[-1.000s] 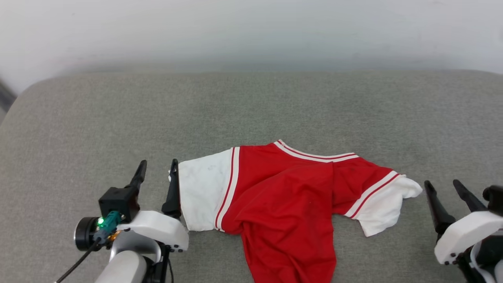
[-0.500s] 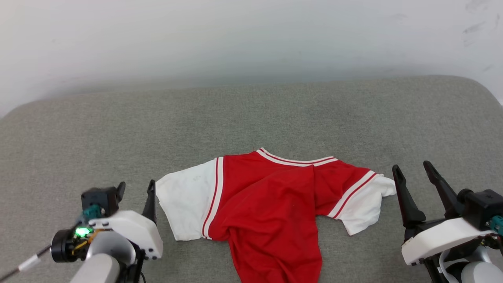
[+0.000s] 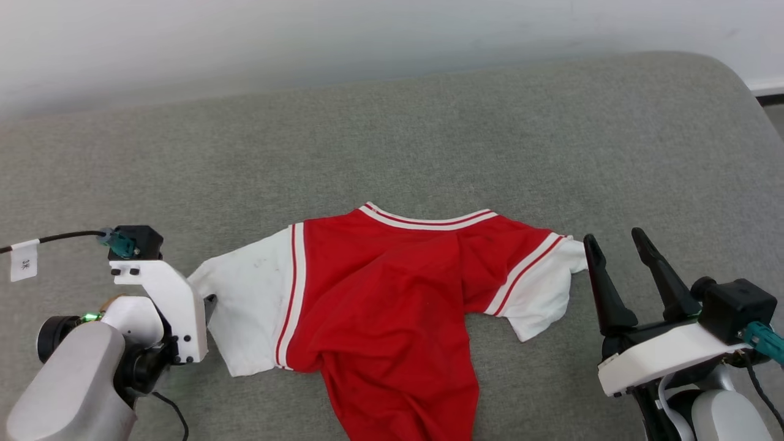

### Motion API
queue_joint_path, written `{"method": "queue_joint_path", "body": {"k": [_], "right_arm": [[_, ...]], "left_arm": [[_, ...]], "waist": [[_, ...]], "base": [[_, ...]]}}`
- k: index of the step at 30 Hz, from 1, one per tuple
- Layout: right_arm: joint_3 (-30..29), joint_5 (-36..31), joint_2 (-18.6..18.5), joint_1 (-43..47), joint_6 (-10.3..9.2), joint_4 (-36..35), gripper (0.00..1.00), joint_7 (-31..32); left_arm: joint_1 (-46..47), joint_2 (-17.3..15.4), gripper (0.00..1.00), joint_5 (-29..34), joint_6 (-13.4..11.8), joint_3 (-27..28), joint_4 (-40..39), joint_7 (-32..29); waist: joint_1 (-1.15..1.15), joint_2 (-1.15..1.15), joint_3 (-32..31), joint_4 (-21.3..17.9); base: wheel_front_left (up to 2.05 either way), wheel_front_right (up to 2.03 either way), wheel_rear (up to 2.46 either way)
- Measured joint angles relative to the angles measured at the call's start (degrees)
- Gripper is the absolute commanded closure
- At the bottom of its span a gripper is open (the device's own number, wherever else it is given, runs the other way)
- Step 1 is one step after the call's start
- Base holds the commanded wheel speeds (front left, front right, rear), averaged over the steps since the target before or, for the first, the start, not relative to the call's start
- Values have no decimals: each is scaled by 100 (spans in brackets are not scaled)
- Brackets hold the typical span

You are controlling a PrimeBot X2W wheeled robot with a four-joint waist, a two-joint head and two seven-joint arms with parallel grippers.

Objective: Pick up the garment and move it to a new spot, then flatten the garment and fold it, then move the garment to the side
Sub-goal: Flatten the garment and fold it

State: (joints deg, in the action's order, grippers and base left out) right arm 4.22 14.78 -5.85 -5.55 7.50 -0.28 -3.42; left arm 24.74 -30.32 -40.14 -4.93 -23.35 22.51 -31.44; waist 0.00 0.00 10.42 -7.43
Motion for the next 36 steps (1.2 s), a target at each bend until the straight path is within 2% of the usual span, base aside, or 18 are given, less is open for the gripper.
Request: {"method": "queue_joint_path", "body": {"k": [6, 7, 8, 9, 13, 17, 23, 24, 29, 36], "right_arm": [[15, 96, 52, -101, 0, 213, 0, -103], [-2, 109, 51, -119, 0, 255, 0, -100], [-15, 113, 49, -131, 0, 281, 0, -93], [-34, 135, 45, -135, 0, 301, 0, -104], [-155, 258, -44, -165, 0, 378, 0, -70], [-307, 415, -253, -197, 0, 468, 0, 142], [-431, 1063, -956, -387, 0, 993, 0, 1039], [-344, 1324, -1232, -446, 0, 1224, 0, 1503], [178, 1945, -1778, -629, 0, 1426, 0, 2516], [702, 2412, -2069, -989, 0, 1385, 0, 3179]], "left_arm": [[180, -129, 0, -245, 138, -15, 126, -609], [200, -140, 41, -302, 141, -13, 133, -728], [219, -147, 76, -356, 141, -8, 142, -824], [225, -142, 100, -398, 135, 16, 142, -862], [210, 47, 100, -454, 104, 44, 164, -624], [135, 242, 100, -305, 26, 3, 234, -107], [75, 539, 100, 44, -214, -21, 220, 877], [91, 643, 100, 90, -222, -9, 132, 1167], [222, 815, 100, 244, -324, 1, -171, 1648], [363, 964, 100, 392, -374, -143, -523, 1816]], "waist": [[0, 0, 309, -271], [0, 0, 347, -306], [0, 0, 376, -335], [0, 0, 400, -356], [0, 0, 403, -342], [0, 0, 317, -222], [0, 0, 201, 79], [0, 0, 182, 206], [0, 0, 212, 527], [1, 0, 432, 868]], "base": [[0, 0, 0], [0, 0, 0], [0, 0, 0], [0, 0, 0], [0, 0, 0], [0, 0, 0], [0, 0, 0], [0, 0, 0], [0, 0, 0], [0, 0, 0]]}}
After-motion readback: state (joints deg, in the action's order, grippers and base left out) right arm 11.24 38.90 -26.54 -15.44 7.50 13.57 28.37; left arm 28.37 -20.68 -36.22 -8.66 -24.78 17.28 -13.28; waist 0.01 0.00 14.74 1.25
